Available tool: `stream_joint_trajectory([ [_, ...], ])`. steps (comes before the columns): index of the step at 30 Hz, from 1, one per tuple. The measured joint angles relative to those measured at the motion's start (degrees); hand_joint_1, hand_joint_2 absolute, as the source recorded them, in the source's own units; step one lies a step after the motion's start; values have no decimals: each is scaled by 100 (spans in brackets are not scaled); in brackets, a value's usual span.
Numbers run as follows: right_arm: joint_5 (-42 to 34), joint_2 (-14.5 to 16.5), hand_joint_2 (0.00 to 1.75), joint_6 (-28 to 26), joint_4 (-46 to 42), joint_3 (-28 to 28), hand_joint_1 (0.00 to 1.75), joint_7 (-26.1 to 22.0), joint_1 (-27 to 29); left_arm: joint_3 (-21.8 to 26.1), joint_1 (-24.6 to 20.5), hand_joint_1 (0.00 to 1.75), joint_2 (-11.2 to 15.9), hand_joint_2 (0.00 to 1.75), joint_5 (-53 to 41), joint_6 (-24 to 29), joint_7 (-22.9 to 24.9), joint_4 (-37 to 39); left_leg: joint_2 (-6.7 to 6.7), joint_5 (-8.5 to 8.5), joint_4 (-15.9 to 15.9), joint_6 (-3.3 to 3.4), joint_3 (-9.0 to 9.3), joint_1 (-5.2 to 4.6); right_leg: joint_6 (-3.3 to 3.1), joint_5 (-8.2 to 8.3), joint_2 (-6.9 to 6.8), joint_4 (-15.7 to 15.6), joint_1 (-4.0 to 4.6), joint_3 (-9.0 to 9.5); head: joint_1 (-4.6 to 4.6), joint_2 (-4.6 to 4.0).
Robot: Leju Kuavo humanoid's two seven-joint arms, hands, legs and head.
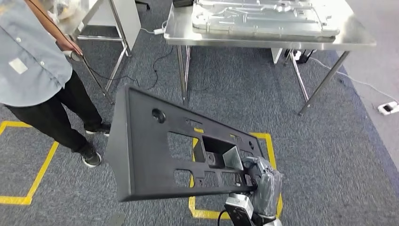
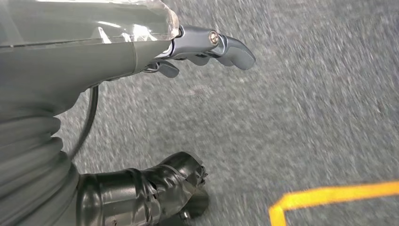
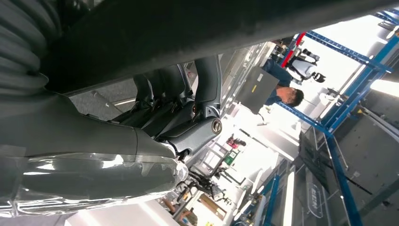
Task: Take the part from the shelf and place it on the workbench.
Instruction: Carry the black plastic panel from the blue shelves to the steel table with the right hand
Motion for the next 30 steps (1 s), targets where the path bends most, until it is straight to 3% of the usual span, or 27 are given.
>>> stream_joint_trajectory([
  [2,-15,-5,175,0,9,1,175,2,8,0,11,0,-4,175,-14,-2,1,1,-9,-150,-15,-38,193,39,60,-372,-7,261,-42,-440,1,1],
  [3,-20,-7,175,0,13,1,175,3,11,0,21,0,-8,175,-17,-3,1,2,-16,-237,-16,-66,307,65,91,-449,-12,173,-62,-553,0,1],
  [4,-24,-9,175,0,16,1,175,4,13,0,28,0,-11,175,-18,-3,1,2,-21,-329,-16,-99,428,93,121,-360,-22,-47,-82,-594,1,1],
  [6,-27,-13,175,0,24,1,175,3,16,1,28,0,-15,175,-19,-3,1,2,-27,-525,-3,-176,643,130,159,359,-90,-641,-116,-579,4,0],
  [8,-32,-14,175,2,32,4,175,5,20,2,12,0,-11,175,-19,-2,1,1,-21,-687,-29,-275,792,118,90,922,-142,-942,-107,-534,1,0],
  [9,-33,-13,175,2,32,7,175,7,19,3,0,0,-9,175,-19,-1,1,1,-17,-713,-32,-322,850,108,26,972,-145,-952,-97,-513,-3,-1],
  [11,-39,-7,175,2,24,15,175,8,21,4,-19,0,-9,175,-19,-2,1,0,-8,-640,78,-394,856,115,-94,893,-92,-962,-102,-418,-9,-1],
  [13,-52,-5,175,2,21,22,175,2,19,4,-29,0,-9,175,-20,-3,4,0,-6,-568,640,-419,573,125,-187,811,-71,-1000,-90,-269,-14,-1],
  [14,-60,-4,175,2,20,23,175,-1,21,4,-29,0,-10,175,-21,-3,7,1,-5,-645,1029,-418,327,122,-226,767,-70,-1029,-77,-194,-15,-1],
  [16,-69,-4,175,2,20,25,175,-5,18,3,-21,0,-11,175,-21,-3,11,2,-5,-1041,1631,-395,-201,99,-282,679,-44,-1074,-36,-54,-18,0],
  [17,-70,-4,175,2,20,25,175,-5,19,3,-14,0,-12,175,-21,-3,14,2,-6,-1237,1737,-372,-391,81,-300,630,-22,-1091,-10,23,-18,0],
  [18,-70,-4,175,2,20,25,175,-5,19,3,-8,0,-12,175,-20,-2,16,2,-7,-1319,1689,-335,-509,57,-313,574,0,-1102,19,108,-18,0],
  [19,-70,-4,175,2,20,25,175,-5,19,4,-5,0,-11,175,-21,-2,17,2,-8,-1227,1499,-275,-564,23,-323,514,17,-1110,50,200,-19,0],
  [20,-71,-4,175,2,20,25,175,-6,20,4,-1,0,-9,175,-21,-1,18,2,-9,-938,1201,-178,-573,-27,-332,453,26,-1119,73,274,-18,-1],
  [22,-73,-4,175,3,26,26,175,-15,11,8,10,0,26,175,-24,7,17,1,-70,-182,614,52,-564,-172,-320,346,51,-1124,98,396,-2,-1],
  [23,-74,-3,175,4,30,27,175,-21,8,9,16,0,40,175,-25,11,17,1,-102,77,439,130,-555,-229,-303,311,71,-1134,92,417,-2,-1],
  [25,-83,-2,175,5,32,29,175,-31,3,11,11,0,47,175,-27,17,16,2,-145,208,296,172,-510,-268,-253,272,111,-1178,84,450,-17,0],
  [27,-91,-3,175,3,18,29,175,-33,-1,11,-5,0,24,175,-28,20,12,2,-131,253,163,141,-394,-214,-209,221,96,-1151,103,471,-17,0],
  [28,-91,-4,175,3,12,29,175,-37,-8,11,-13,0,13,175,-28,21,10,2,-126,263,95,134,-329,-177,-177,145,76,-1009,107,416,-16,0],
  [30,-95,-8,175,2,9,29,175,-44,-18,13,-19,0,3,175,-29,23,8,2,-119,224,39,120,-230,-135,-95,-113,39,-375,66,61,-12,-1],
])
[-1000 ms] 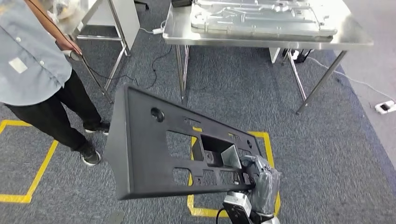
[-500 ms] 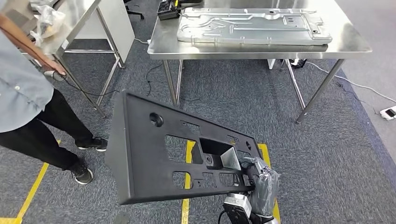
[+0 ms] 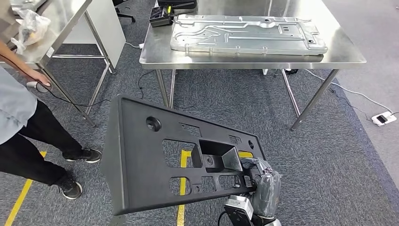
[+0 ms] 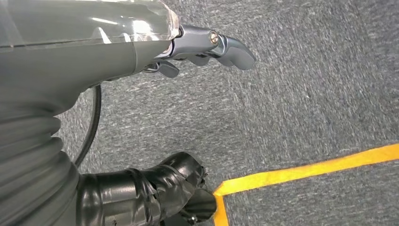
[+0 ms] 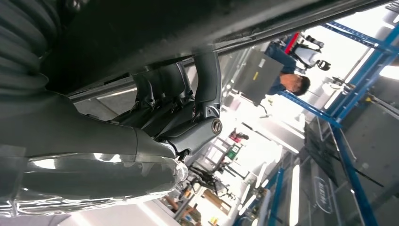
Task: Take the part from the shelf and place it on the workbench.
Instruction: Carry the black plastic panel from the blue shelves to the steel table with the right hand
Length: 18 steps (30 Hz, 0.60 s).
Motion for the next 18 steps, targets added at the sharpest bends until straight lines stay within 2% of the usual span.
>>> stream_joint_trajectory([
  [1,-5,-2,175,0,3,0,175,-2,1,1,1,0,-3,175,0,0,1,0,2,-38,0,-10,36,12,41,-113,-6,376,-34,-247,-1,0],
  [2,-13,-5,175,0,7,0,175,-2,6,1,4,0,-6,175,0,0,1,0,2,-83,5,-30,76,29,83,-138,-13,645,-67,-457,-1,0],
  [3,-22,-8,175,0,10,0,175,-2,11,1,7,0,-10,175,0,0,2,0,0,-133,17,-50,123,49,124,-42,-20,716,-97,-575,-1,-1],
  [4,-28,-9,175,0,12,0,175,-2,12,1,9,0,-14,175,0,0,2,0,-6,-189,36,-78,176,76,165,173,-28,560,-126,-580,0,-1],
  [5,-33,-10,175,0,13,0,175,-2,11,1,9,0,-17,175,0,0,2,0,-13,-253,67,-114,229,105,207,456,-37,218,-155,-485,0,-1],
  [6,-35,-10,175,0,14,0,175,-2,9,1,8,0,-19,175,0,0,2,0,-21,-319,101,-160,266,125,238,656,-43,-132,-173,-362,3,-1],
  [7,-36,-10,175,0,15,0,175,-2,6,2,5,0,-20,175,-1,0,2,0,-28,-388,146,-210,282,132,233,781,-38,-415,-182,-253,4,-1],
  [8,-38,-10,175,0,17,1,175,-1,7,3,2,0,-20,175,-2,0,1,0,-32,-441,177,-258,285,130,204,813,-30,-573,-180,-191,3,0],
  [11,-43,-9,175,0,15,3,175,8,7,5,-4,0,-19,175,-11,-3,-8,-1,-28,-522,172,-358,308,133,45,735,-6,-625,-147,-155,-5,1],
  [13,-38,-8,175,0,12,4,175,10,2,5,-11,0,-19,175,-17,-5,-18,-1,8,-636,357,-410,266,144,-44,695,-22,-653,-157,-83,-8,1],
  [14,-34,-8,175,0,11,6,175,11,0,4,-14,0,-19,175,-21,-5,-22,0,31,-754,622,-431,144,146,-81,669,-37,-667,-160,-37,-12,1],
  [16,-31,-8,175,0,12,9,175,11,0,3,-14,0,-20,175,-31,-7,-26,0,62,-1031,1428,-453,-333,146,-125,600,-61,-676,-141,38,-15,0],
  [17,-30,-8,175,0,13,11,175,12,1,3,-7,0,-20,175,-34,-7,-26,0,67,-1087,1762,-450,-573,145,-134,559,-62,-678,-126,80,-14,0],
  [18,-30,-8,175,0,13,11,175,13,2,4,1,0,-20,175,-36,-7,-25,0,69,-1030,1917,-433,-735,141,-139,514,-58,-678,-111,132,-15,1],
])
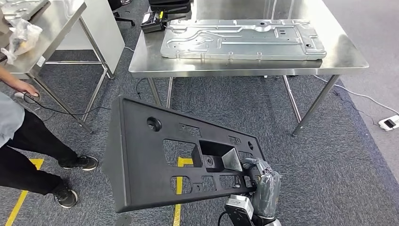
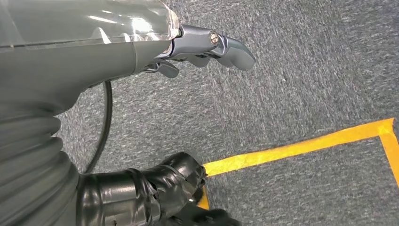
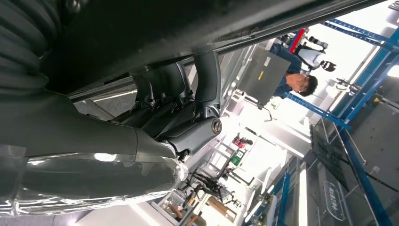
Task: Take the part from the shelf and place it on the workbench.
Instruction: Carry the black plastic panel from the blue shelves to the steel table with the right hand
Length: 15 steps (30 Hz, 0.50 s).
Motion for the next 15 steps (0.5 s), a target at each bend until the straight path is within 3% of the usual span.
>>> stream_joint_trajectory([
  [1,0,0,175,0,0,0,175,1,1,1,7,0,1,175,-3,0,1,0,0,180,-82,31,-48,-8,-2,-47,6,-2,15,63,0,1],
  [3,0,0,175,0,0,0,175,0,1,1,11,0,3,175,-11,0,1,0,1,732,-774,158,125,-53,-2,-150,13,-24,39,202,1,-1],
  [5,0,1,175,0,0,1,175,-1,-3,1,5,0,17,175,-14,1,3,0,9,1009,-1378,302,362,-116,36,-237,11,-67,51,300,10,-1],
  [7,0,1,175,0,1,2,175,0,-3,2,4,0,28,175,-14,2,4,0,15,965,-1574,368,468,-155,104,-239,6,-95,46,394,15,-1],
  [9,2,1,175,0,-1,2,175,0,-8,3,10,0,21,175,-15,2,1,0,-3,933,-1718,375,613,-131,160,-186,-4,1,41,440,12,-1],
  [10,3,0,175,0,-2,2,175,-2,-15,3,10,0,17,175,-16,2,-1,0,-9,913,-1774,381,710,-112,183,-189,-8,162,41,372,14,0],
  [11,4,-1,175,0,-2,2,175,-5,-26,3,7,0,13,175,-17,2,-2,0,-16,888,-1820,389,803,-92,204,-245,-9,414,41,238,15,0],
  [13,4,-3,175,0,1,2,175,-10,-31,3,0,0,10,175,-18,2,-3,0,-14,809,-1845,403,916,-85,242,-493,-9,1032,28,-206,15,-1],
  [15,4,-4,175,0,9,2,175,-11,-21,4,9,0,9,175,-23,2,-3,0,-18,699,-1843,393,1033,-79,280,-702,-11,1377,17,-616,14,0],
])
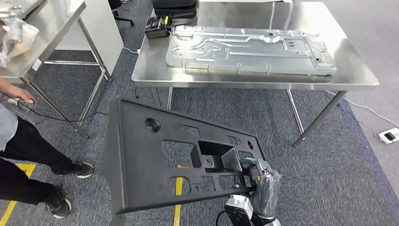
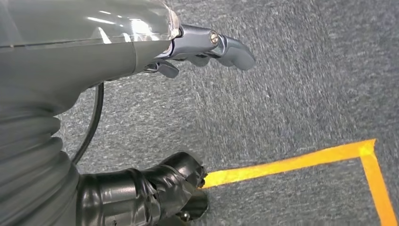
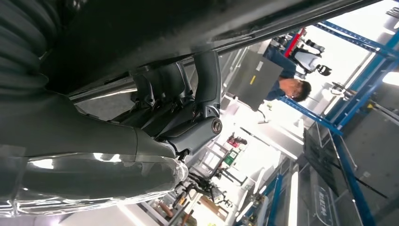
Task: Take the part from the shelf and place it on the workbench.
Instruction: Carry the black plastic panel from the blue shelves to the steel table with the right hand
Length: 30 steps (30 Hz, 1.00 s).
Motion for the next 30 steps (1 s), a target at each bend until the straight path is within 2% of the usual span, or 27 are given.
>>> stream_joint_trajectory([
  [1,0,-1,175,0,3,0,175,-1,4,1,7,0,-2,175,-4,0,0,0,-4,-69,1,-14,82,7,13,27,-2,-58,-2,-98,1,-1],
  [2,0,-1,175,0,5,0,175,-3,5,1,12,0,-5,175,-9,0,0,0,-8,-144,2,-33,181,16,20,190,-4,-287,-4,-109,1,-1],
  [4,-1,-3,175,0,12,-1,175,-13,6,2,17,0,-14,175,-17,0,1,1,-12,-308,18,-87,364,24,-3,819,-15,-923,1,-33,2,-2],
  [5,-1,-5,175,1,19,-1,175,-22,6,3,11,0,-16,175,-20,0,1,1,-14,-375,24,-120,410,22,-42,1064,-16,-1138,16,2,-1,-1],
  [6,-3,-7,175,1,24,-2,175,-29,11,4,5,0,-16,175,-22,1,0,2,-13,-425,16,-154,430,17,-91,1220,-15,-1248,29,12,-5,-1],
  [7,-5,-7,175,1,27,-3,175,-34,14,5,-4,0,-16,175,-24,4,-2,2,-11,-443,18,-188,453,13,-147,1221,-10,-1261,45,15,-11,0],
  [9,-7,-2,175,0,24,-3,175,-42,22,8,-13,0,-15,175,-27,25,-15,1,-5,-420,99,-236,443,15,-239,1184,5,-1321,36,99,-16,0],
  [10,-6,1,175,0,22,-4,175,-46,21,9,-19,0,-15,175,-29,41,-28,1,3,-389,281,-258,377,19,-279,1151,3,-1361,26,172,-21,0],
  [12,-4,6,175,-1,21,-4,175,-57,19,10,-29,0,-15,175,-33,68,-50,2,19,-459,927,-311,-11,40,-330,1073,-8,-1438,8,338,-32,-1],
  [14,-4,6,175,-2,21,-5,175,-65,23,11,-25,0,-17,175,-34,79,-61,2,22,-752,1557,-368,-511,65,-345,974,-6,-1466,7,475,-39,-1],
  [15,-4,6,175,-1,21,-7,175,-65,27,12,-18,0,-19,175,-35,81,-62,2,23,-884,1695,-385,-693,75,-344,915,4,-1468,7,547,-39,-1],
  [16,-4,6,175,-1,21,-8,175,-65,31,13,-10,0,-19,175,-35,82,-62,2,23,-919,1668,-392,-799,82,-338,852,16,-1469,6,629,-39,-1],
  [17,-4,6,175,0,21,-10,175,-65,33,14,-6,0,-19,175,-37,83,-60,2,24,-803,1471,-385,-829,85,-327,785,26,-1469,6,725,-39,-1],
  [18,-4,6,175,0,21,-13,175,-66,34,15,-5,0,-18,175,-39,83,-57,2,23,-532,1149,-368,-802,86,-310,709,38,-1466,4,830,-39,0],
  [19,-4,6,175,-1,21,-16,175,-67,33,16,3,0,-17,175,-41,83,-52,2,24,-164,805,-346,-754,77,-288,633,41,-1457,5,938,-37,0],
  [20,-4,6,175,-1,24,-20,175,-71,33,19,7,0,-16,175,-44,82,-44,3,30,90,546,-319,-707,58,-255,557,48,-1450,8,1021,-39,-1],
  [21,-6,6,175,-1,23,-24,175,-76,33,21,8,0,-16,175,-47,82,-35,3,34,273,409,-287,-671,37,-218,483,54,-1438,13,1080,-44,0],
  [22,-9,6,175,-1,22,-28,175,-81,33,24,14,0,-16,175,-50,82,-23,4,38,323,381,-258,-650,16,-181,421,55,-1437,17,1118,-47,0],
  [23,-11,7,175,-1,21,-31,175,-87,34,26,10,0,-16,175,-53,82,-13,4,37,269,393,-225,-628,4,-142,373,59,-1450,23,1140,-54,0],
  [24,-14,7,175,-2,13,-33,175,-90,33,27,3,0,-21,175,-56,83,-6,4,32,285,378,-192,-595,14,-110,329,52,-1452,19,1165,-57,1],
  [26,-15,8,175,-3,-9,-34,175,-96,29,29,-19,0,-29,175,-57,83,1,4,28,262,308,-127,-531,30,-64,201,30,-1271,22,1100,-56,0],
  [27,-15,8,175,-4,-20,-35,175,-98,26,30,-32,0,-34,175,-57,83,2,4,29,245,279,-91,-497,34,-47,68,20,-990,21,947,-55,0],
  [29,-15,6,175,-5,-26,-39,175,-101,35,30,-41,0,-34,175,-57,83,2,4,31,181,266,-36,-443,16,-25,-197,17,-197,23,435,-54,0],
  [30,-15,4,175,-5,-25,-44,175,-100,45,30,-37,0,-34,175,-57,83,3,4,29,142,267,-21,-409,8,-20,-218,16,109,22,188,-54,1],
])
